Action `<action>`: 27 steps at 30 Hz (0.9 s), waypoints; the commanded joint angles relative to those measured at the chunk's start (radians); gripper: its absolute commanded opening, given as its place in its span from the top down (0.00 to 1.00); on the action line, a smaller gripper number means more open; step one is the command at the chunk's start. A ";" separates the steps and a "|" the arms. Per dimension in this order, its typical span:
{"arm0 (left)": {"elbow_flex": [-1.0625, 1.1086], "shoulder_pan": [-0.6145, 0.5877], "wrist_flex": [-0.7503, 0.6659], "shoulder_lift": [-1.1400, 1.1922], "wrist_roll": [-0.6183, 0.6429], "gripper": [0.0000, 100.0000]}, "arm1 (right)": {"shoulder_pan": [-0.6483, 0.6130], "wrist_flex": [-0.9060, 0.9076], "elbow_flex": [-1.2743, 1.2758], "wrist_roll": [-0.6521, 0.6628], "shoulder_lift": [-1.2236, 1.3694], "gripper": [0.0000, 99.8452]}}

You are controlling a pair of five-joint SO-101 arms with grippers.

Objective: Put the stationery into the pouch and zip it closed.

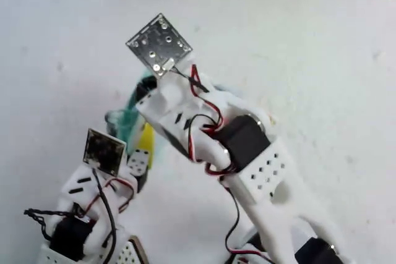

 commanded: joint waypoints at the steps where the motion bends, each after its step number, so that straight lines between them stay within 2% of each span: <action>1: -0.011 -0.010 -0.031 -0.013 -0.009 0.98 | 0.024 0.099 0.002 0.011 0.021 0.98; 4: -0.014 -0.010 -0.032 -0.013 -0.002 0.94 | 0.019 0.165 0.002 0.011 0.015 0.98; 8: -0.012 -0.035 0.011 -0.013 0.015 0.76 | 0.018 0.202 0.003 0.011 0.022 0.98; 9: -0.012 -0.041 0.020 -0.013 0.038 0.74 | 0.018 0.208 0.003 0.011 0.022 0.98; 16: -0.021 -0.038 0.021 -0.013 0.055 0.74 | -0.033 0.259 0.005 0.014 0.025 0.98; 19: -0.037 -0.036 0.028 -0.013 0.055 0.74 | -0.096 0.308 -0.002 0.087 0.056 0.97; 21: -0.035 -0.036 0.028 -0.013 0.055 0.74 | -0.110 0.328 -0.017 0.091 0.088 0.91; 25: -0.034 -0.035 0.032 -0.013 0.028 0.74 | -0.108 0.390 -0.103 0.014 0.163 0.75; 27: -0.034 -0.035 0.043 -0.013 0.018 0.74 | -0.110 0.426 -0.164 0.003 0.199 0.73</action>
